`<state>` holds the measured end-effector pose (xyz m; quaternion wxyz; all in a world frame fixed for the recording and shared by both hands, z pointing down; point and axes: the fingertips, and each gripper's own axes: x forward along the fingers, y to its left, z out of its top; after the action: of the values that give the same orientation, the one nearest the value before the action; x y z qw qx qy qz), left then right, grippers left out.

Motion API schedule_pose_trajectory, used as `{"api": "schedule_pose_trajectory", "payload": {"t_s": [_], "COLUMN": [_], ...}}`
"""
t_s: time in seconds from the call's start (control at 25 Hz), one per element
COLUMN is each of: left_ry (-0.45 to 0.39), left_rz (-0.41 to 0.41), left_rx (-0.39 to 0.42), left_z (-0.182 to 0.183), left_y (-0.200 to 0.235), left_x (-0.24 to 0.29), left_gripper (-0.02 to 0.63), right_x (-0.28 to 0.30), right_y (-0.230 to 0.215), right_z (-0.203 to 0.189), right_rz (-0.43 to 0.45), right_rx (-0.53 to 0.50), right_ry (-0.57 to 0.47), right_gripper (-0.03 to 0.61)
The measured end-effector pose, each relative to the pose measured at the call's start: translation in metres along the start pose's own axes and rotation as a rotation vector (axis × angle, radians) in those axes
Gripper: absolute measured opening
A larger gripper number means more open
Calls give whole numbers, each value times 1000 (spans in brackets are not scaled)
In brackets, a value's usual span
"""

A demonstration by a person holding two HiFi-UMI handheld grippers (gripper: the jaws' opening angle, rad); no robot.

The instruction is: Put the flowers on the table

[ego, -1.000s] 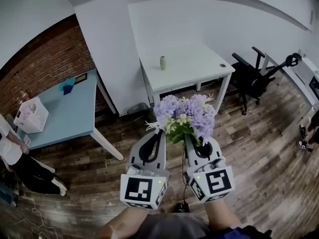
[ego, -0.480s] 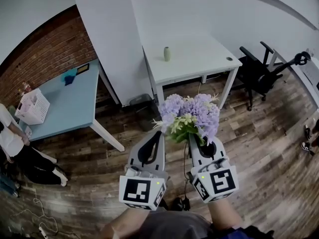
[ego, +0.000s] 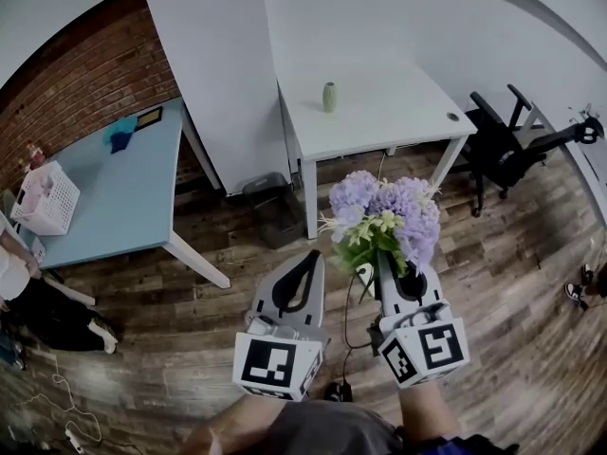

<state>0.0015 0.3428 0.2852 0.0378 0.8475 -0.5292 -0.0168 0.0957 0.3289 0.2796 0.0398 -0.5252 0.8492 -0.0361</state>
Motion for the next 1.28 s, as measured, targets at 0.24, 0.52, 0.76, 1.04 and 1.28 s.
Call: {"api": "schedule_pose_trajectory", "payload": {"t_s": [0.24, 0.52, 0.76, 1.04, 1.28], "left_ry": [-26, -25, -32, -28, -2], "left_rz": [-55, -114, -140, -167, -189], "left_rx": [-3, -17, -15, -4, 5], "left_z": [16, 48, 42, 29, 20], "left_y": [63, 123, 134, 136, 128], "left_x": [51, 107, 127, 154, 204], "left_gripper": [8, 8, 8, 8, 8], "right_x": [79, 163, 185, 199, 221], "right_y": [-4, -7, -14, -34, -76], "right_z": [10, 39, 41, 33, 32], "right_rz": [-57, -101, -114, -129, -148], "right_rx": [-11, -12, -26, -13, -30], "right_ry": [-25, -25, -44, -68, -68], "right_gripper": [23, 23, 23, 23, 23]}}
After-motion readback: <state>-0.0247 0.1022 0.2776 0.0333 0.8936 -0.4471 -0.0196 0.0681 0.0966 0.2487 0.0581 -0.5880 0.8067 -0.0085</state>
